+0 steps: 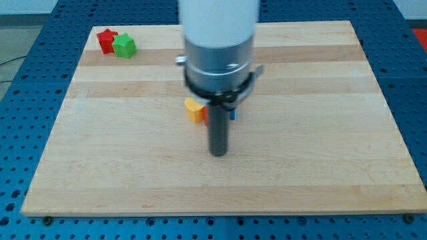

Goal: Move the green star into the group of blocks

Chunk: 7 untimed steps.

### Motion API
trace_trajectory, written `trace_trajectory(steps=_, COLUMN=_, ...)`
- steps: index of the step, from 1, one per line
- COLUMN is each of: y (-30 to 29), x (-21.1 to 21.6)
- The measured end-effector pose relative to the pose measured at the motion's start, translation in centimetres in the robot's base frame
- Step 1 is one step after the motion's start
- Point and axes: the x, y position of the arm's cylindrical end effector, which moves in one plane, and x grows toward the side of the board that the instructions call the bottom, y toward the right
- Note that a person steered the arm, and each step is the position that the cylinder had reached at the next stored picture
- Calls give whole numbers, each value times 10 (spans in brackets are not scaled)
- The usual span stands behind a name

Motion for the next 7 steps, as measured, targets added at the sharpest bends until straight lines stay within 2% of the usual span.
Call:
trace_trajectory(steps=2, y=-44, x=3)
trace_trajectory(steps=4, y=-44, x=-10)
trace_trajectory(steps=6, y=-127, x=-61)
trace_trajectory(steps=7, y=-180, x=-106)
